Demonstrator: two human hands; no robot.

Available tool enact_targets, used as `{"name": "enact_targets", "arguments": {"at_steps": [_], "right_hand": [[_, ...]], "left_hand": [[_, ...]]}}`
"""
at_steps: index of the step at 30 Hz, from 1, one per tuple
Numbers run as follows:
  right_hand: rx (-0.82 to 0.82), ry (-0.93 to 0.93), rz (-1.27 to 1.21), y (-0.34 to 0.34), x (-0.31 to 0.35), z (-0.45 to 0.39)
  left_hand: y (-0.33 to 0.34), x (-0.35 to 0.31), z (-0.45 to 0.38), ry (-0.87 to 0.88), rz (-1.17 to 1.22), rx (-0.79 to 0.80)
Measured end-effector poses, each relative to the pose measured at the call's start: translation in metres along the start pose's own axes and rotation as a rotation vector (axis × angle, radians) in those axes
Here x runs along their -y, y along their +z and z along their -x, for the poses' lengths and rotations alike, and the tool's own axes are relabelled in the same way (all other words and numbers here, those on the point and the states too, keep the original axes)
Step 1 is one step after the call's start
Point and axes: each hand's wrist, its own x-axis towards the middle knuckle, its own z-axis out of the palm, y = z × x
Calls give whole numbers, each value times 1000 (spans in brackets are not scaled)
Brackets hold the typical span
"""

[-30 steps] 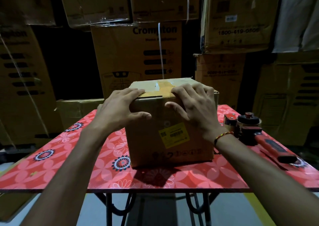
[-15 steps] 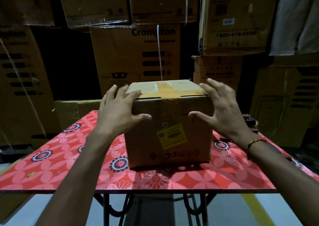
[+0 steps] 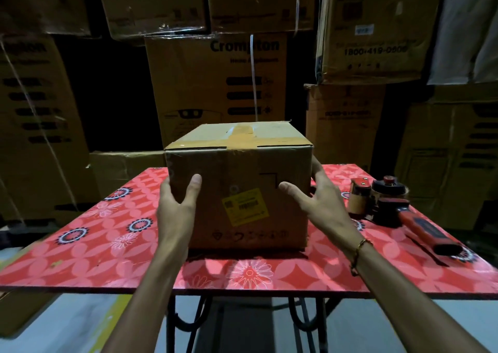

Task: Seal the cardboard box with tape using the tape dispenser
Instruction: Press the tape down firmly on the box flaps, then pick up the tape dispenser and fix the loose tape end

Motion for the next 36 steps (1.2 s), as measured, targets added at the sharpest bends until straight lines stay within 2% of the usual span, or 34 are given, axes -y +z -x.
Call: {"name": "enact_targets", "arguments": {"at_steps": [6, 13, 18, 20, 22, 25, 27, 30, 32, 36], "right_hand": [[129, -21, -118, 66, 24, -5], [341, 25, -52, 161, 27, -6], [325, 63, -60, 177, 23, 6], [355, 55, -43, 171, 25, 9], [377, 16, -13, 161, 25, 14], [394, 12, 43, 133, 21, 21], [379, 43, 41, 105, 12, 24], [324, 118, 64, 53, -5, 30], [270, 154, 112, 16, -19, 35], [127, 138, 311, -55, -51, 45]], "left_hand": [[-54, 4, -21, 44, -48, -161], [-126, 32, -41, 55, -186, -287], [-143, 59, -38, -17, -275, -322], [-136, 64, -34, -45, -398, -445], [-122, 63, -24, 40, -533, -577], [-93, 55, -6, 254, -652, -627], [-72, 52, 4, 404, -684, -543], [-33, 50, 16, 580, -583, -257], [0, 46, 26, 575, -484, -42], [67, 50, 44, 382, -305, 283]]}}
